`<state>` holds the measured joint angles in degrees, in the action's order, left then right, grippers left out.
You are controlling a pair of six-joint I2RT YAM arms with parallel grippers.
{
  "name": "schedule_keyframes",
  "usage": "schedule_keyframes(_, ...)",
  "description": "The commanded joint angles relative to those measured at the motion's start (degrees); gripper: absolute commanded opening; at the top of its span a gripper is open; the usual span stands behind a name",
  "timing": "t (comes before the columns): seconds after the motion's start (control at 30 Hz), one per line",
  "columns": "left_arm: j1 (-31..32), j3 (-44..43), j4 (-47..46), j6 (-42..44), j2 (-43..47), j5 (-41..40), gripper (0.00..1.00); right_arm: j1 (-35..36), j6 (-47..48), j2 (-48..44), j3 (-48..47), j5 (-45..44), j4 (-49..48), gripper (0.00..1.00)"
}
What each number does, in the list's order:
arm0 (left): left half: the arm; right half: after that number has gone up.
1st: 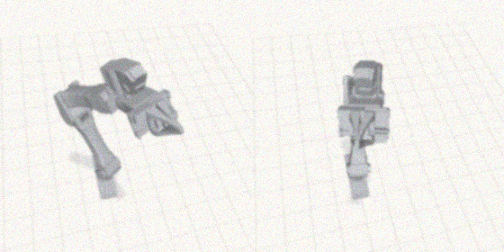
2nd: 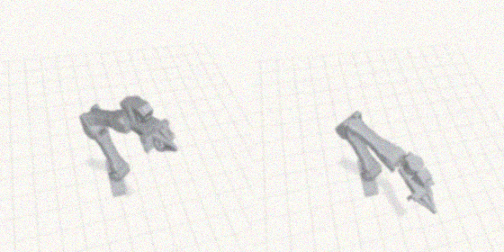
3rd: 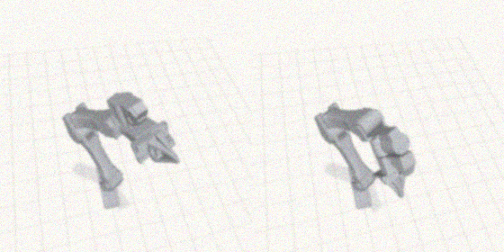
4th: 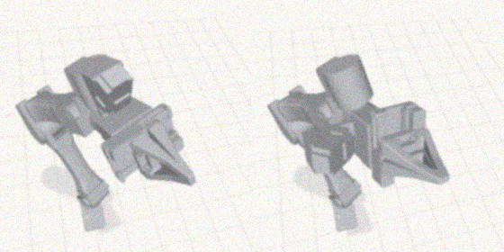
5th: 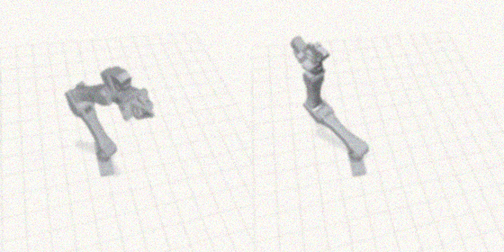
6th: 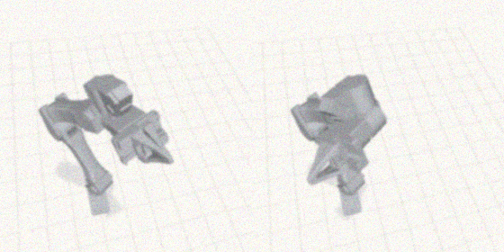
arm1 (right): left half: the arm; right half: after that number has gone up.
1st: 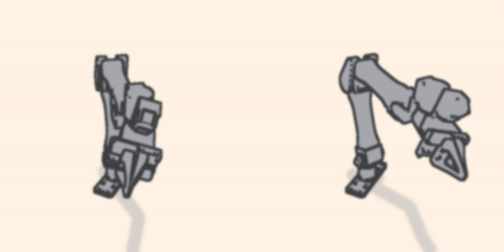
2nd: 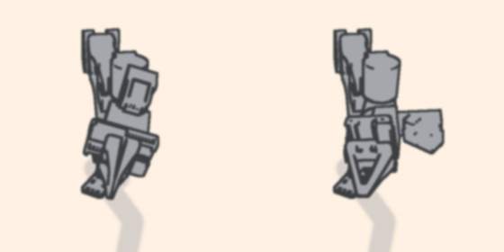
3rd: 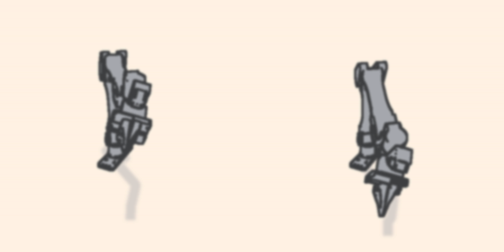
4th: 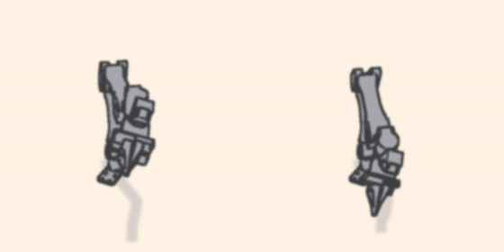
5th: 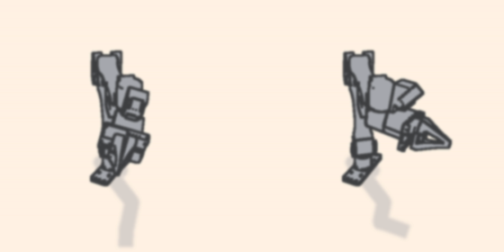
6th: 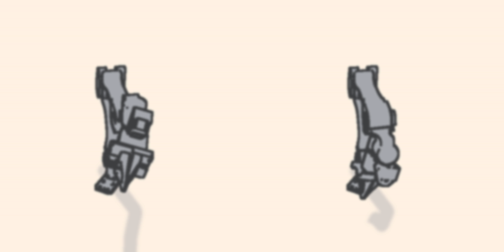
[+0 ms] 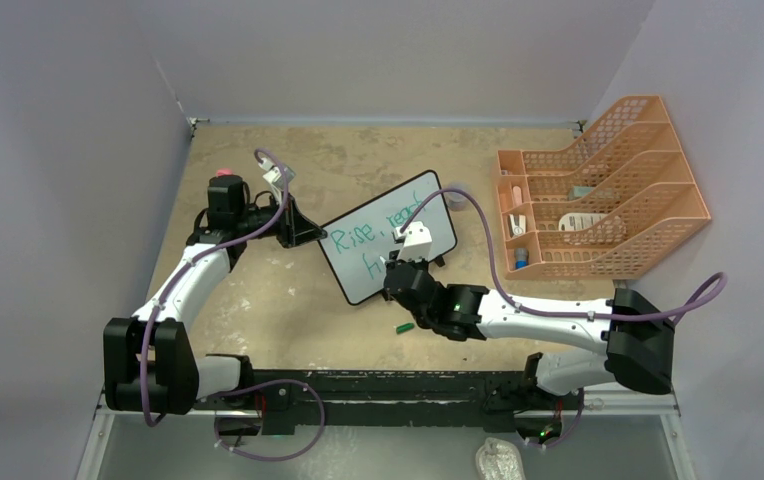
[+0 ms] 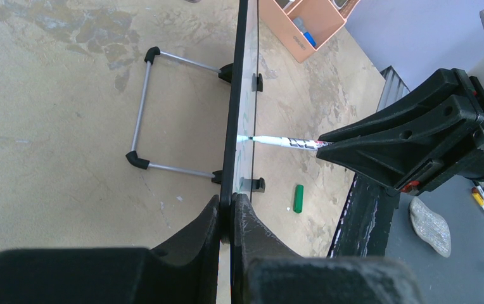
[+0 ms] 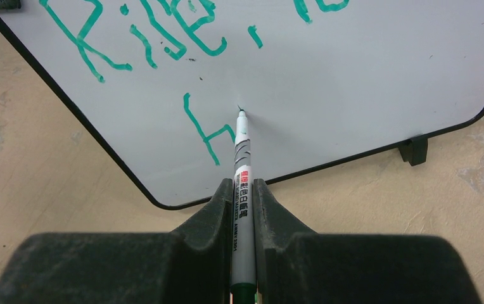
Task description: Write a sentence on the whiteboard
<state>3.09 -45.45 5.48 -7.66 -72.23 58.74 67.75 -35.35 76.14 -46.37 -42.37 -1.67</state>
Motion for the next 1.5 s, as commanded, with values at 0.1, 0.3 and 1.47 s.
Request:
schedule_keyframes(0.1,0.1,-1.4,0.4,2.0,-0.5,-1.0,0.00,-0.4,0.8,0.2,-2.3,-0.7,-2.8,0.00)
schedule_keyframes(0.3,0.1,-1.4,0.4,1.9,-0.5,-0.9,0.00,-0.3,1.1,0.1,-2.6,-0.4,-3.2,0.00)
schedule_keyframes(1.47,0.1,-1.4,0.5,2.0,-0.6,-1.5,0.00,-0.4,-2.7,-3.0,1.0,0.7,1.6,0.00)
